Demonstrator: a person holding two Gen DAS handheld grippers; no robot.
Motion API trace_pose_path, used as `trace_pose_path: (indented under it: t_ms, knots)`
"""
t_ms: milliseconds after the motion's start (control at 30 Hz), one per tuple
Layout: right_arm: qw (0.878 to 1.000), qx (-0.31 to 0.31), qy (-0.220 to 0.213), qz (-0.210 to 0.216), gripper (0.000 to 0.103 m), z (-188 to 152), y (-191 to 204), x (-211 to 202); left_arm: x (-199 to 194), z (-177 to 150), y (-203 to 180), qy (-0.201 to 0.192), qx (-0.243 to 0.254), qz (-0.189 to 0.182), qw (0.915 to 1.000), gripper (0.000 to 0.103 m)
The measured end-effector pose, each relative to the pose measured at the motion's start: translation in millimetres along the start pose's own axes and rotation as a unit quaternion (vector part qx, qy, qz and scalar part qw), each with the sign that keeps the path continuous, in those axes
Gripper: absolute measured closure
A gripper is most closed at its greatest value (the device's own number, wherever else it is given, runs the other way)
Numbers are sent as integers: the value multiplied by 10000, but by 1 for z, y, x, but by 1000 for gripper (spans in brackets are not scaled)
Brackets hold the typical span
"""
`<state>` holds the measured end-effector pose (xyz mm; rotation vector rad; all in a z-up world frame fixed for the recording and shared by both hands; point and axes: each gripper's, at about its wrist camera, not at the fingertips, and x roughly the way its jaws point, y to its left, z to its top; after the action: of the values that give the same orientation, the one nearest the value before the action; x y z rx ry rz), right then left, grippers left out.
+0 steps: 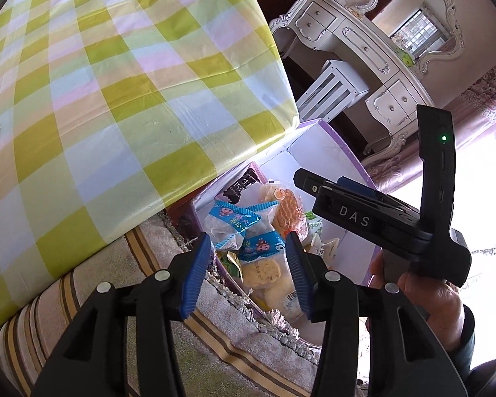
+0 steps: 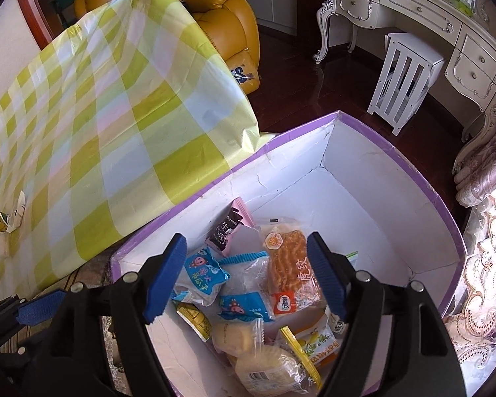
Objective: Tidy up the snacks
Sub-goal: 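Carry the pink bar and green chip bag into the white box and open both tools, then move both open tools back over the snacks on the table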
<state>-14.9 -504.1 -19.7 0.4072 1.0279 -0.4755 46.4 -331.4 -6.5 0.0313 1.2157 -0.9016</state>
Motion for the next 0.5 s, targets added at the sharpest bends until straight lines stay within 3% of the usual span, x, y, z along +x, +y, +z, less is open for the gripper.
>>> trace_pose_path:
  t_ms: [300,500]
  knots:
    - [9987,-400,-17,310,27,1,45,-8,-24,-3,33,-287,-421,180,9985,57]
    - [9945,-846,21,614,27,-3,89,-12,-56,-13,81,-633,-1079,441,9912,57]
